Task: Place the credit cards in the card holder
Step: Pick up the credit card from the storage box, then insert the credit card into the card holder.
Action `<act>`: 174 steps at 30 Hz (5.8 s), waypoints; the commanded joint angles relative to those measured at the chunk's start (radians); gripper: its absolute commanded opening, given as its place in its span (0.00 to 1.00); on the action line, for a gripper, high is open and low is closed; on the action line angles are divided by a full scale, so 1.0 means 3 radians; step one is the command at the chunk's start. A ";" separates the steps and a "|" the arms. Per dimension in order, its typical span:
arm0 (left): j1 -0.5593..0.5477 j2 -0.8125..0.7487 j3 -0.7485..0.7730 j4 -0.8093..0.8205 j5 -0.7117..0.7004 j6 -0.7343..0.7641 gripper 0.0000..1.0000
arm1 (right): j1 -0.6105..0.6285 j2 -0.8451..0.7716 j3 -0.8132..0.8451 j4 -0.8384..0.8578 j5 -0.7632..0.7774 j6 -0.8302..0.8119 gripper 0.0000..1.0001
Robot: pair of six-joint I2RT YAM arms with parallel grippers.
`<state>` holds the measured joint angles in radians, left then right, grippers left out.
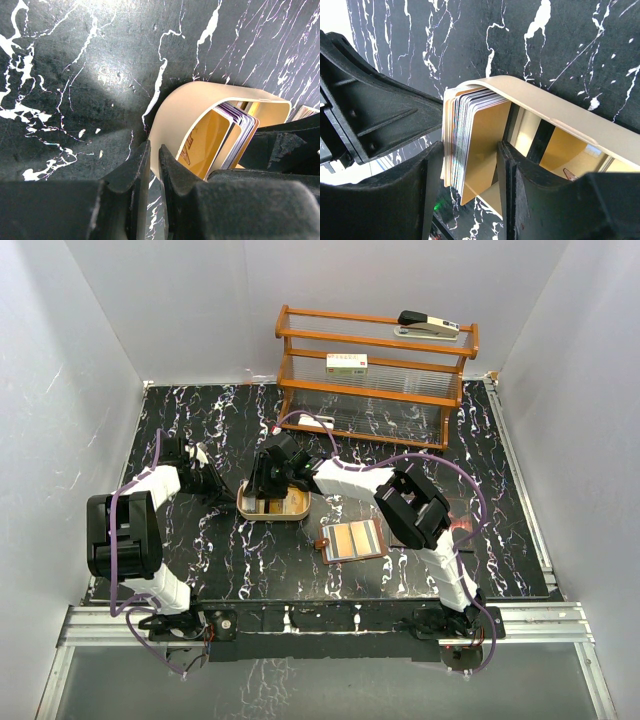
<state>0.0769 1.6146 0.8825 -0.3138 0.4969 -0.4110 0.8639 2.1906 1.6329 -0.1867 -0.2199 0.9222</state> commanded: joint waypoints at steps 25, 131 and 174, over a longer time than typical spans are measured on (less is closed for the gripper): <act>-0.0019 -0.0013 -0.0016 -0.0048 0.0219 0.0008 0.11 | 0.0081 -0.0339 0.0148 0.0239 -0.0032 0.0035 0.34; -0.2594 -0.0995 -0.0165 0.2267 0.0285 -0.2184 0.00 | -0.1228 -0.4443 -0.3425 0.0324 -0.0634 0.0025 0.19; -0.2741 0.0294 -0.0010 0.1576 -0.0184 -0.1914 0.00 | -0.1223 -0.3074 -0.3528 -0.0623 0.0338 -0.1048 0.32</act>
<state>-0.7372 1.6947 0.8879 0.1558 0.4339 -0.9813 0.4931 1.2720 0.5907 -0.4004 -0.1127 0.6003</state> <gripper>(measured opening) 0.009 0.343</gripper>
